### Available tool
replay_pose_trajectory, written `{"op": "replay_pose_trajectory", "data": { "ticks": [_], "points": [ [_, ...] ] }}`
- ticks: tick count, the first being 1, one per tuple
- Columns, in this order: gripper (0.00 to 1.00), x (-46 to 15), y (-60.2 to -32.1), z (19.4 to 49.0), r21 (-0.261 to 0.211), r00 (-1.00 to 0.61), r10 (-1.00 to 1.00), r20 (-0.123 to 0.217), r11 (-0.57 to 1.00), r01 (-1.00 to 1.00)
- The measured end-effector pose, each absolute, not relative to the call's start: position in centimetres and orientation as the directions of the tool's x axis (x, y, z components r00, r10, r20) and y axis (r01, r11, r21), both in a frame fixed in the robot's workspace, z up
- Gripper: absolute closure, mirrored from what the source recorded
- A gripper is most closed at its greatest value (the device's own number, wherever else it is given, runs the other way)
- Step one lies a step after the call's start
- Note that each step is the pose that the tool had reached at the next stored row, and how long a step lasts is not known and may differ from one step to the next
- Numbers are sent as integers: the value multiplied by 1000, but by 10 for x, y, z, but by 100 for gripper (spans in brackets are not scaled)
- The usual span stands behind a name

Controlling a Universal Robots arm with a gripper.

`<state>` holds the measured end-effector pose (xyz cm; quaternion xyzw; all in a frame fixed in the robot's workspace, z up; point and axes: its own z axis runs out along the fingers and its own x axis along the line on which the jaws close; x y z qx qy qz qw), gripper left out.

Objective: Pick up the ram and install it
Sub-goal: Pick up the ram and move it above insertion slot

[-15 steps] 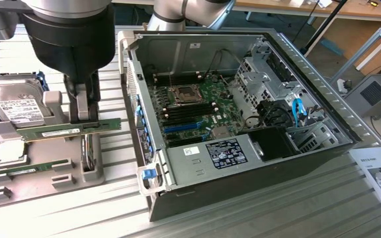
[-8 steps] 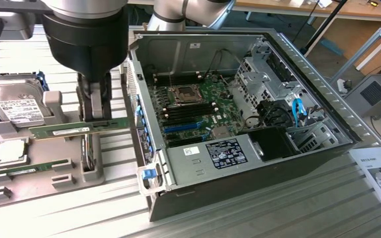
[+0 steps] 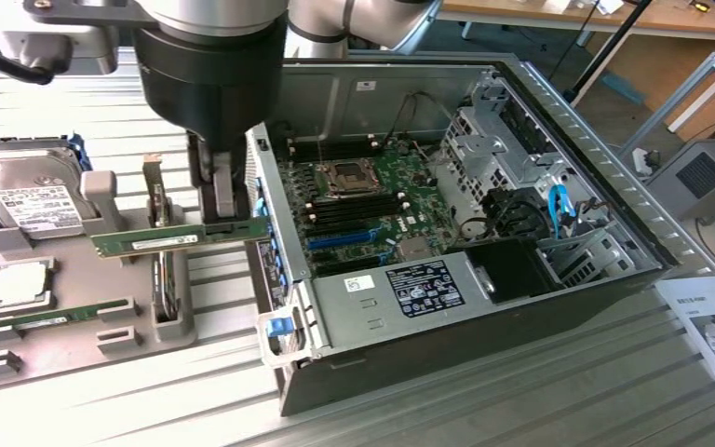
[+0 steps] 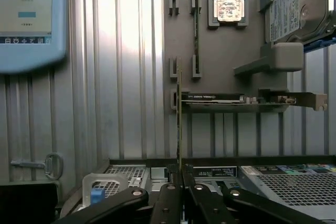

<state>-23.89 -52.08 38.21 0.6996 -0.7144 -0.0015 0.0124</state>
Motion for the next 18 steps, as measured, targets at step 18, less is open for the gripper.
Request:
{"op": "replay_pose_trajectory", "data": {
  "ticks": [18],
  "points": [
    [88,-202,-521,382,20,-21,-1000,16,21,-1000]
  ]
}}
